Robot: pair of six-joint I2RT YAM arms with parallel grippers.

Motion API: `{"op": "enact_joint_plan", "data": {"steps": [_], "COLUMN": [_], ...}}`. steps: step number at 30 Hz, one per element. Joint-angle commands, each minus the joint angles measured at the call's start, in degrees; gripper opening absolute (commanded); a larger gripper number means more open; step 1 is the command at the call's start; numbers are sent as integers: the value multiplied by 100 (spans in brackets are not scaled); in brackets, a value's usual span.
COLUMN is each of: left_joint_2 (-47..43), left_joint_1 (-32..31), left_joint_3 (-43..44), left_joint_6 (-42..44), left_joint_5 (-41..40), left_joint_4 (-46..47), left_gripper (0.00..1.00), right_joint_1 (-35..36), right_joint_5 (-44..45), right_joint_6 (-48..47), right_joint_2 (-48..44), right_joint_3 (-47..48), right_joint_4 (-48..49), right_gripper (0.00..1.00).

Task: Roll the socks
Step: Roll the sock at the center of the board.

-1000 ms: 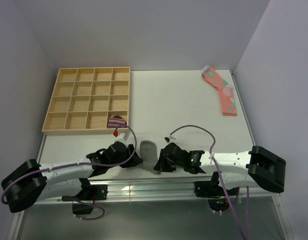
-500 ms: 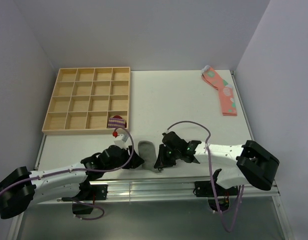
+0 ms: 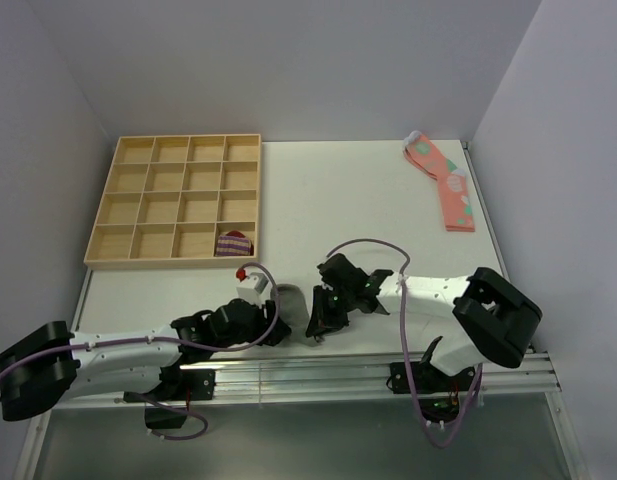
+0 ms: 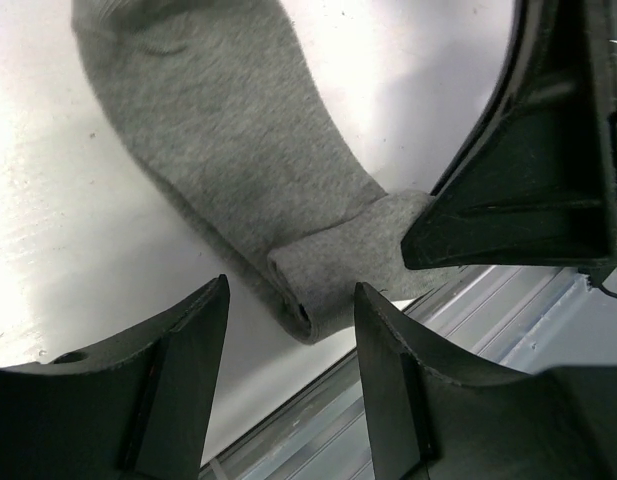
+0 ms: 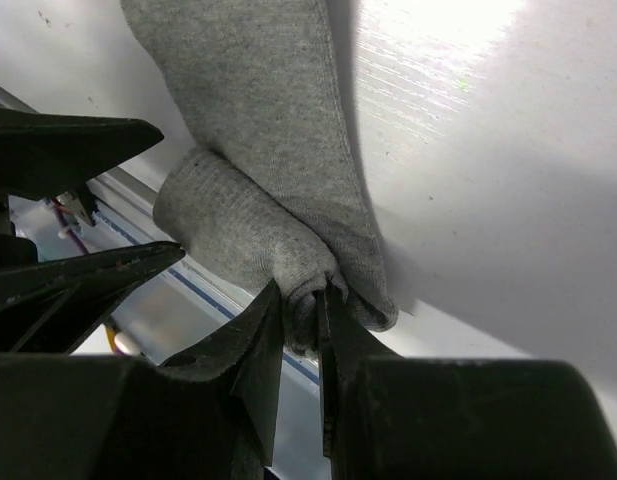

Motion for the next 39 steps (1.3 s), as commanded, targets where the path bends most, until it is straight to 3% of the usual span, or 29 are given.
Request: {"op": "enact_joint_plan", "data": {"steps": [1,27,39], "left_joint_2": [-4,682,840], "left_joint_1": [-83,-277,-356], "left_joint_3": [270,-99,-108], "left_joint_6": [339,286,269], "left_joint_5": [-231,165,393], "left_joint_4": [225,1394,1447], "left_gripper": [58,58,49], "right_joint_1": [-68,-113,28], "right_joint_5": [-200,-50,-7], "right_joint_6": [-231,-855,-811], "right_joint_2": [226,455,737], "right_joint_3": [149,755,958], "right_joint_4": [-172,-971,-980], "right_gripper": [14,13,13]}}
